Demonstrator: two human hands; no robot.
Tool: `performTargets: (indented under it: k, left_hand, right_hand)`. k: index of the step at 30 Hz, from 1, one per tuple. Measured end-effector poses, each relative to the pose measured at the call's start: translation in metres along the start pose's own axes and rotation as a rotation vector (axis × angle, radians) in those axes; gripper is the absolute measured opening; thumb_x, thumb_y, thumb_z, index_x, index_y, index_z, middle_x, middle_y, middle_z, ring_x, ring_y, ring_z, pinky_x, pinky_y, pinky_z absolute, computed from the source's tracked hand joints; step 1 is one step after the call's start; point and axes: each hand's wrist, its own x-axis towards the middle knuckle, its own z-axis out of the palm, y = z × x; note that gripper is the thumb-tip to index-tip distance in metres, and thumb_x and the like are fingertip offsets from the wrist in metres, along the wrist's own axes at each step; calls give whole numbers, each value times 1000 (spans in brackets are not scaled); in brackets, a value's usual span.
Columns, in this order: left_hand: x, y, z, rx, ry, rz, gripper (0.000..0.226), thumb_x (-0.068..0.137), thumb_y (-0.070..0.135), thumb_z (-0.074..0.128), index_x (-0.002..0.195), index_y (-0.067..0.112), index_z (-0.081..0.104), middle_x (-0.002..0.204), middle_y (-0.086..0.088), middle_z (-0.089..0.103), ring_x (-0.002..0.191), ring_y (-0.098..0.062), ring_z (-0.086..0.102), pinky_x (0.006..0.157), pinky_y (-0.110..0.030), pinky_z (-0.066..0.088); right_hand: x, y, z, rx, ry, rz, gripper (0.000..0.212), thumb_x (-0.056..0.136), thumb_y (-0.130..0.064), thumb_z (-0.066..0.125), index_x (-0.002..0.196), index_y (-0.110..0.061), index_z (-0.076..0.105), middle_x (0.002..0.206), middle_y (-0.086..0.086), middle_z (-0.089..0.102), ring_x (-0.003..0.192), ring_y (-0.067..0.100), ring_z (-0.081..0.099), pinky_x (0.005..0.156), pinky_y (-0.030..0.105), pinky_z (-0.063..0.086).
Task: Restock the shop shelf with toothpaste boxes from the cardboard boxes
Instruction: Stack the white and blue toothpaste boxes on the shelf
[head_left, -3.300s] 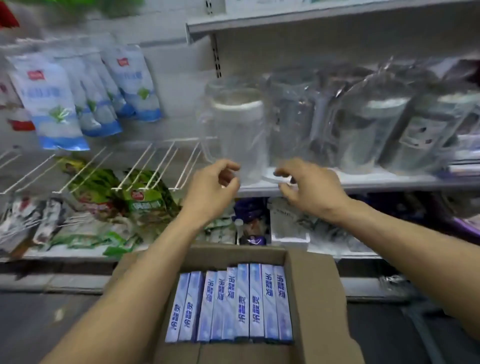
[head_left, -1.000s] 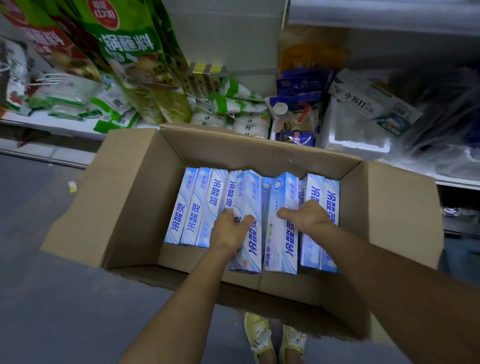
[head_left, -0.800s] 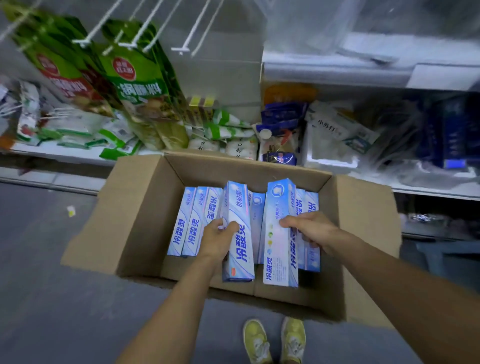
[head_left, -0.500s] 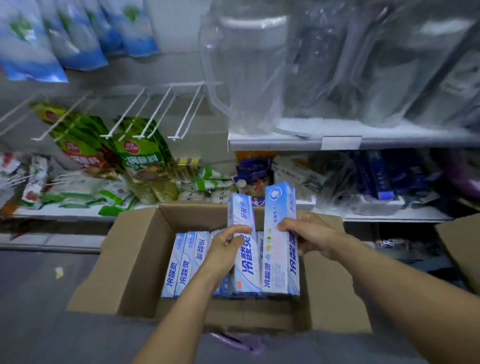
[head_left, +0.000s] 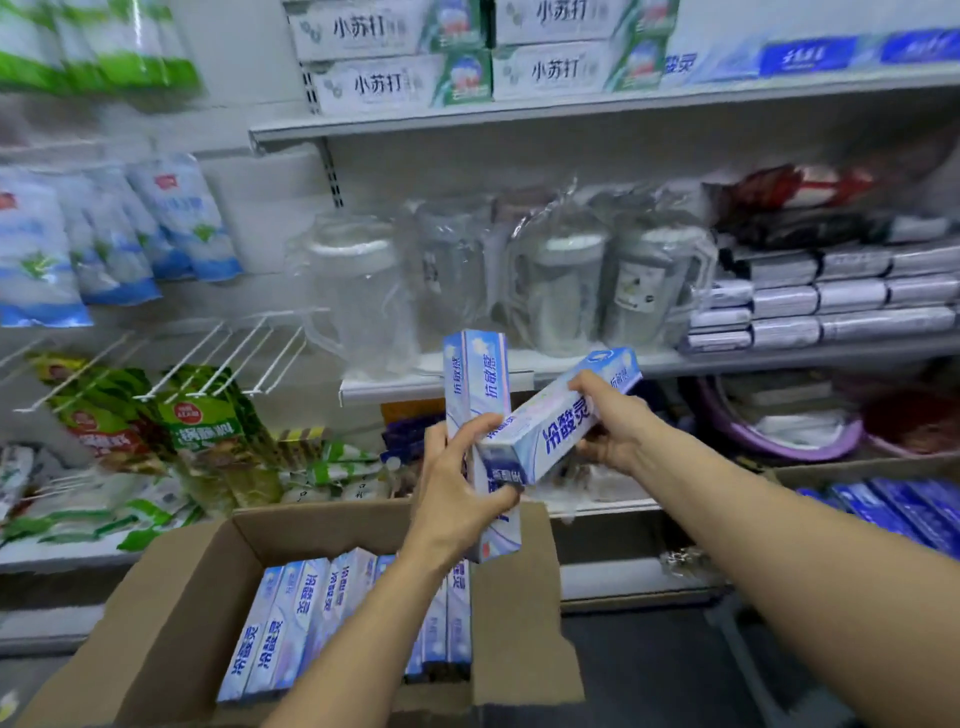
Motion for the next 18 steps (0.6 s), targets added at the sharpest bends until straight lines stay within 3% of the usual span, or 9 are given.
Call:
performTargets:
  k: [3, 6, 9, 12, 15, 18]
  left_hand:
    - [-6, 43, 39, 16, 111, 64, 71, 63, 10, 83, 106, 59, 56, 111, 6, 42, 100, -2, 50, 82, -7, 42]
    - [-8, 76, 74, -38, 151, 113, 61, 65, 22, 85, 108, 56, 59, 109, 1, 46, 103, -11, 55, 86, -21, 48]
    - [-4, 113, 97, -367, 179, -28, 42, 65, 42, 85, 102, 39, 67, 108, -3, 67, 94, -18, 68, 81, -34, 56]
    - [3, 148, 111, -641, 102, -179, 39, 74, 37, 72, 108, 19, 66, 97, -6, 75, 80, -20, 72, 67, -31, 58]
    - [13, 171, 123, -726, 65, -278, 50, 75, 43, 70, 115, 13, 64, 102, -11, 74, 84, -26, 72, 73, -39, 59]
    - [27, 193, 130, -720, 52, -338, 57, 72, 49, 71, 116, 15, 64, 104, -13, 73, 91, -32, 70, 85, -48, 57]
  right_hand:
    - [-10, -24, -42, 5, -13, -6, 17, 80, -24, 63, 92, -15, 55, 65, 3, 60, 51, 15, 57, 39, 20, 44]
    - [-18, -46, -87, -53, -107, -5, 21, 80, -36, 61, 87, -17, 58, 74, 5, 64, 65, 20, 63, 58, 30, 51]
    - [-14, -67, -138, 17, -161, -31, 46, 85, -54, 57, 110, -15, 56, 99, 11, 60, 93, 35, 64, 79, 42, 54]
    - [-6, -91, -189, 174, -175, -159, 58, 84, -51, 64, 131, -22, 46, 122, 11, 58, 97, 31, 63, 72, 42, 56]
    - [-8, -118, -229, 14, -243, -275, 18, 90, -37, 62, 104, -26, 58, 105, 3, 63, 89, 23, 60, 74, 38, 52]
    - [-7, -147, -263, -248, -285, -347, 11, 86, -34, 66, 93, -27, 61, 94, -4, 65, 84, 16, 55, 75, 35, 42]
